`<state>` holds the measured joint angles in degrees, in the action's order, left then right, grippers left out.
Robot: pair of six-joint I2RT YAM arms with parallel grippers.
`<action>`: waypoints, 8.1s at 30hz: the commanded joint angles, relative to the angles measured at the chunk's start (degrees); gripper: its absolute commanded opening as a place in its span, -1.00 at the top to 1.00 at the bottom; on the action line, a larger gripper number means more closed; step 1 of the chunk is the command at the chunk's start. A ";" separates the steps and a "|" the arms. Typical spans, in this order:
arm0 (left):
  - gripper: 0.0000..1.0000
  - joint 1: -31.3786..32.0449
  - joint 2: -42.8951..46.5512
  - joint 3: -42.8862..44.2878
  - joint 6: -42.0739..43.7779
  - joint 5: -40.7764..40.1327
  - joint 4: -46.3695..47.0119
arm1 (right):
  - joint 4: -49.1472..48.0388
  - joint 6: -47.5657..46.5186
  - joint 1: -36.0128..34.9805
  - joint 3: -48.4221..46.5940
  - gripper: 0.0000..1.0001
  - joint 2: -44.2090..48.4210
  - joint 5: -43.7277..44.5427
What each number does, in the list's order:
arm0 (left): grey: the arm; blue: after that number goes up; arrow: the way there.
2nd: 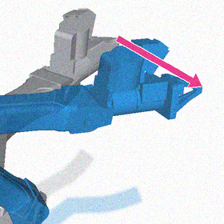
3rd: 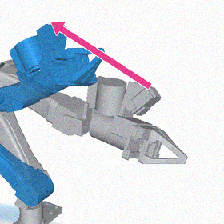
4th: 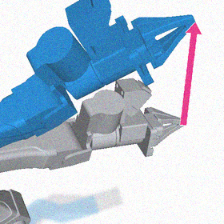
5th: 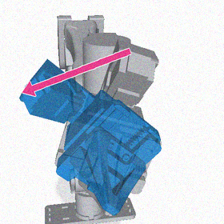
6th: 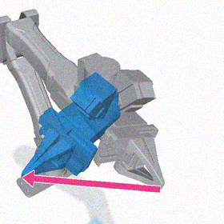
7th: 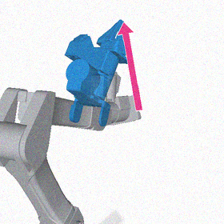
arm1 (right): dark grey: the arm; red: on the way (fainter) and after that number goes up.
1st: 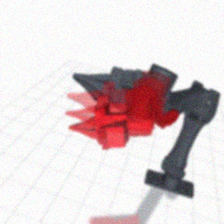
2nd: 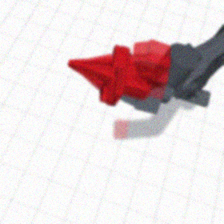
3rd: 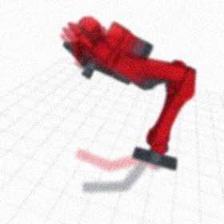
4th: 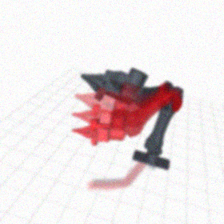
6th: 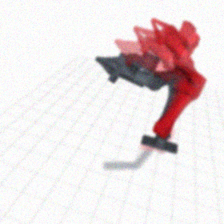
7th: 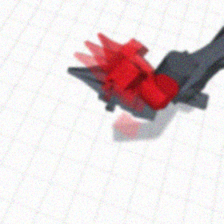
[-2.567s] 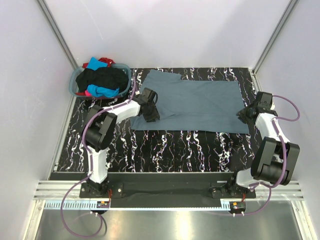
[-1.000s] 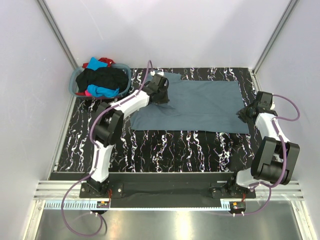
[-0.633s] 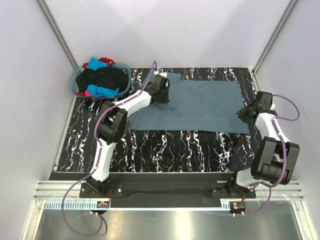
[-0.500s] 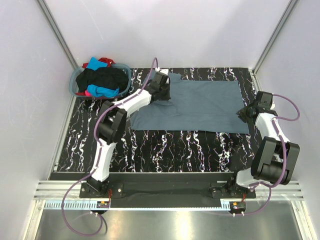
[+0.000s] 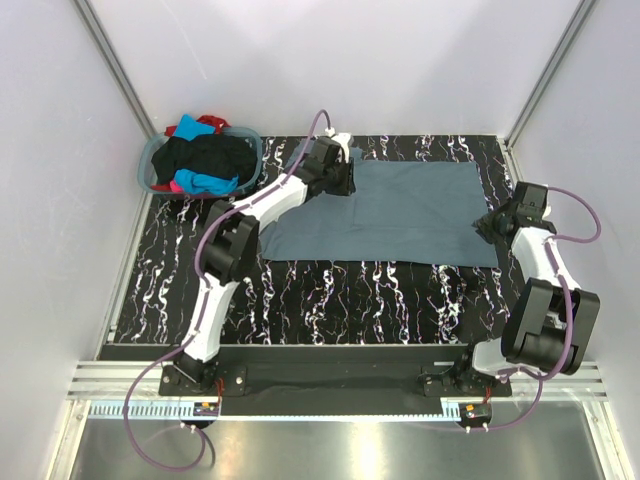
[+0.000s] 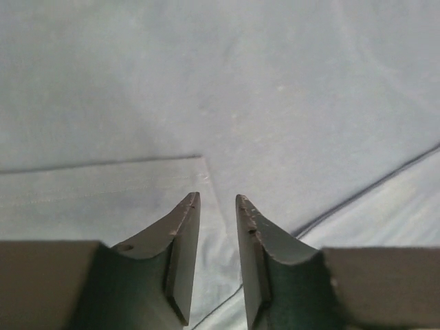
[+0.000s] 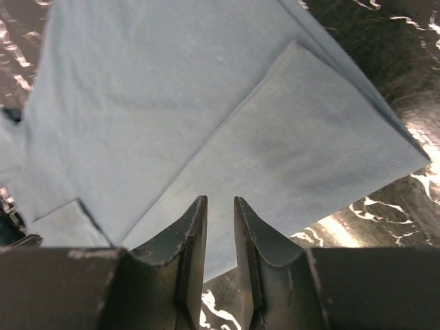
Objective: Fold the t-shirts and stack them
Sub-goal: Fold the tshirt
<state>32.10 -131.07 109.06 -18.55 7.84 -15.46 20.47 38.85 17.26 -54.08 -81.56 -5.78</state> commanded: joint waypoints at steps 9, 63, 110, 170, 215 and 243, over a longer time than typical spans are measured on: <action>0.25 -3.17 24.27 -21.82 -6.40 -3.35 -3.17 | 0.45 2.99 -2.67 -1.72 0.42 -3.23 -7.57; 1.00 0.51 40.29 -45.25 -15.91 -13.83 -10.73 | 9.42 -0.79 2.54 -1.28 1.00 -2.80 -8.82; -0.18 -14.52 9.44 6.68 -4.92 -4.57 -18.73 | 3.00 -2.11 9.90 -30.89 0.25 -25.28 -17.42; 1.00 -19.44 -13.88 13.03 -21.19 21.96 18.10 | 13.37 8.35 2.96 -72.92 0.28 -67.77 -7.32; 1.00 -19.53 -10.18 13.20 -20.48 26.09 16.87 | 8.97 -13.10 1.38 -78.28 0.26 -69.61 -10.48; 1.00 -20.14 10.56 -6.30 -8.35 17.92 10.45 | 0.14 -12.76 1.73 -68.90 1.00 -60.76 1.12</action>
<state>12.62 -126.69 104.66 -29.50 28.45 -7.77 25.85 26.33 18.41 -127.98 -148.20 -7.99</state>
